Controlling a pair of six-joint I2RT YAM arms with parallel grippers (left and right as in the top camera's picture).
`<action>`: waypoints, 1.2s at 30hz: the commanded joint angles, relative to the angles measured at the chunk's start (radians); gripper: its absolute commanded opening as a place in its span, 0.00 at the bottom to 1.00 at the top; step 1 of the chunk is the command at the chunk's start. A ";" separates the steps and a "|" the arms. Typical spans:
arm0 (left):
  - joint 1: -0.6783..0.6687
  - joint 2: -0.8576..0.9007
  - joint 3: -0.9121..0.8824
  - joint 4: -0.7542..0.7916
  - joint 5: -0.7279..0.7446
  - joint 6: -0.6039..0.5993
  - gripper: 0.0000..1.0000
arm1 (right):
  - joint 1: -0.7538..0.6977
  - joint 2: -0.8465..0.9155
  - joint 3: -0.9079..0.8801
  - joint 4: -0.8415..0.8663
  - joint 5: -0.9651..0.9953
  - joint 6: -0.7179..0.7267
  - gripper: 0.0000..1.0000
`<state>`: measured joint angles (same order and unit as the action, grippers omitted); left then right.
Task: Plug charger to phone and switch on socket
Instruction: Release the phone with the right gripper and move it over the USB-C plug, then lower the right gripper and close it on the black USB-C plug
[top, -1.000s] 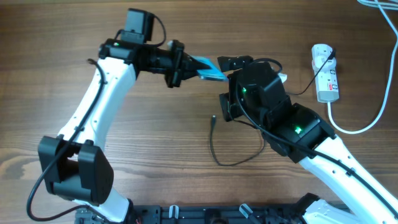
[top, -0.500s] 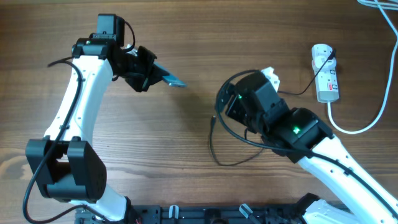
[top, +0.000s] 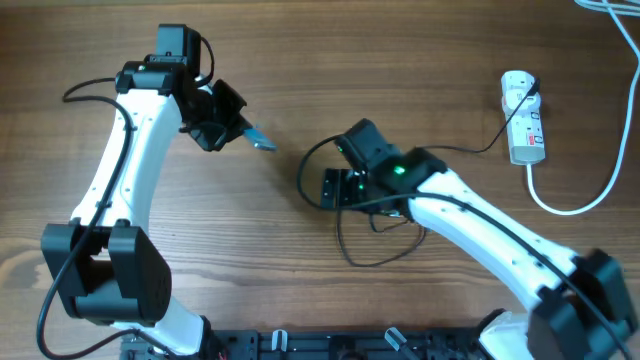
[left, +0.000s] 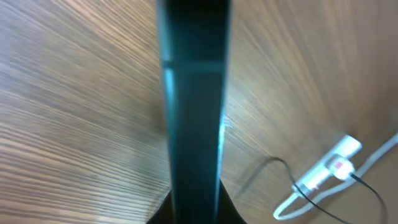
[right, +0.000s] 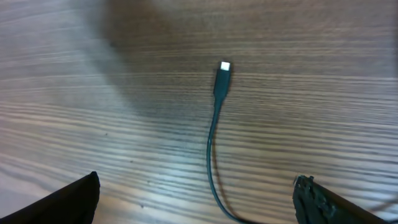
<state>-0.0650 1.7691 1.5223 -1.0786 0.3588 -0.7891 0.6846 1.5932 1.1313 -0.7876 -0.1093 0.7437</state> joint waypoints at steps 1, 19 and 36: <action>0.002 -0.019 0.013 -0.004 -0.084 0.035 0.04 | 0.003 0.069 -0.011 0.044 -0.033 -0.034 0.99; 0.002 -0.019 0.013 -0.003 -0.084 0.050 0.04 | 0.002 0.253 0.068 0.021 -0.053 -0.037 0.57; 0.002 -0.019 0.013 -0.003 -0.084 0.050 0.04 | 0.003 0.414 0.194 -0.085 -0.003 0.019 0.50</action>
<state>-0.0650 1.7691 1.5223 -1.0821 0.2813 -0.7601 0.6846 1.9999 1.3117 -0.8787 -0.1440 0.7364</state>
